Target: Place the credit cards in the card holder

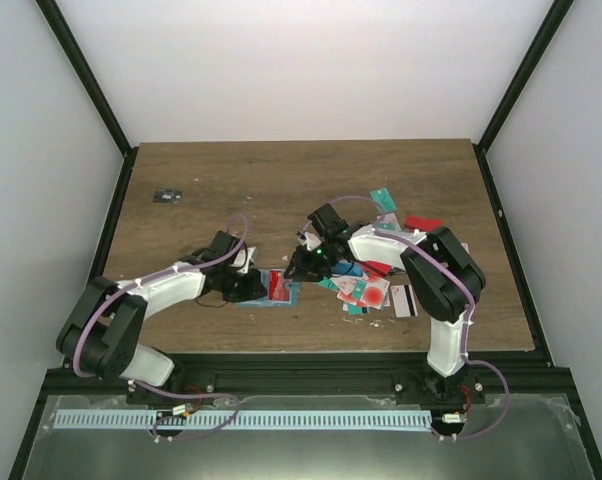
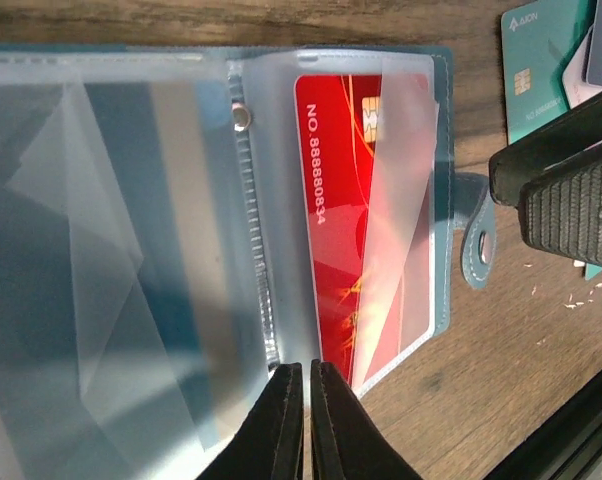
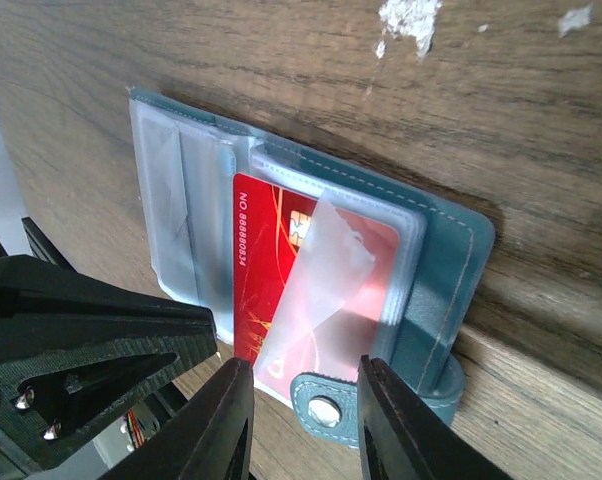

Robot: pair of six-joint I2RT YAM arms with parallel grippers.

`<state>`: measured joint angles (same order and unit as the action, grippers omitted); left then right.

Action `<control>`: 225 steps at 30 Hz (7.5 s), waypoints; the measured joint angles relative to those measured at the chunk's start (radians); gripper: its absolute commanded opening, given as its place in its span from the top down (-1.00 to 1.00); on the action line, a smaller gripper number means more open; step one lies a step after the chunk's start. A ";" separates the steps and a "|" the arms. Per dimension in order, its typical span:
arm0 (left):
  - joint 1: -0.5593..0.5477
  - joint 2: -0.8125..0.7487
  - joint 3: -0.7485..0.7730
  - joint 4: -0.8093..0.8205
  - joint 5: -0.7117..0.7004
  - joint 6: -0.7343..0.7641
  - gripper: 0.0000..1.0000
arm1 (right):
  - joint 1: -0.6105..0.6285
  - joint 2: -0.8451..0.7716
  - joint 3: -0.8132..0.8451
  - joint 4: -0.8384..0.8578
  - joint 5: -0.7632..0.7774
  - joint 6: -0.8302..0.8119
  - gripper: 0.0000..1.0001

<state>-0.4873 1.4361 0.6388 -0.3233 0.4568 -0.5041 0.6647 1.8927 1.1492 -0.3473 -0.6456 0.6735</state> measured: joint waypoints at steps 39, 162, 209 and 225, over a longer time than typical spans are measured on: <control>-0.031 0.164 0.109 -0.023 -0.044 0.054 0.92 | -0.014 0.046 0.010 0.032 -0.148 -0.053 0.33; -0.319 0.323 0.523 -0.151 -0.079 -0.031 0.29 | -0.298 -0.300 -0.266 -0.369 0.525 0.041 0.23; -0.367 0.158 0.251 0.002 -0.016 -0.066 0.21 | -0.224 -0.258 -0.263 -0.537 0.511 0.058 -0.11; -0.391 0.150 0.247 0.062 0.017 -0.099 0.19 | -0.219 -0.303 -0.267 -0.541 0.509 0.040 -0.12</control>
<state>-0.8783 1.5864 0.8856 -0.2611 0.4736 -0.6033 0.4458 1.5898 0.8825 -0.8886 -0.1364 0.7132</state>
